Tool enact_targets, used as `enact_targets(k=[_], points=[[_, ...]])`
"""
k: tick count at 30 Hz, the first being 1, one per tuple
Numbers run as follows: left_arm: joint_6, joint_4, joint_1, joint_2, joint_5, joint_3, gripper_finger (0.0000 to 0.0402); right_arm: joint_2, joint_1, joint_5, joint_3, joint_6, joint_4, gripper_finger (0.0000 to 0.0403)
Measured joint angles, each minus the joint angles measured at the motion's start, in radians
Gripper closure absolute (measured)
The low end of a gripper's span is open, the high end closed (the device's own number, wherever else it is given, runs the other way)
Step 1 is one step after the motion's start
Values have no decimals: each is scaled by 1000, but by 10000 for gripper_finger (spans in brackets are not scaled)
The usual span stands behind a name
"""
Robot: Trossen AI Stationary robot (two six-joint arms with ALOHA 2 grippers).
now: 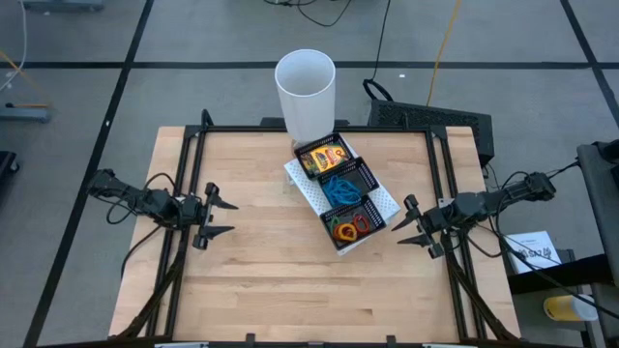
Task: Pick & Place Office Desk Supplies
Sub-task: Return to Home Position
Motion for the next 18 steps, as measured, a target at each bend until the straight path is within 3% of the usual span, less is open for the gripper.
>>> enact_targets(k=[18], points=[[0, 0, 0, 0, 0, 0, 133, 0, 0, 0, -1, 1, 0, 244]])
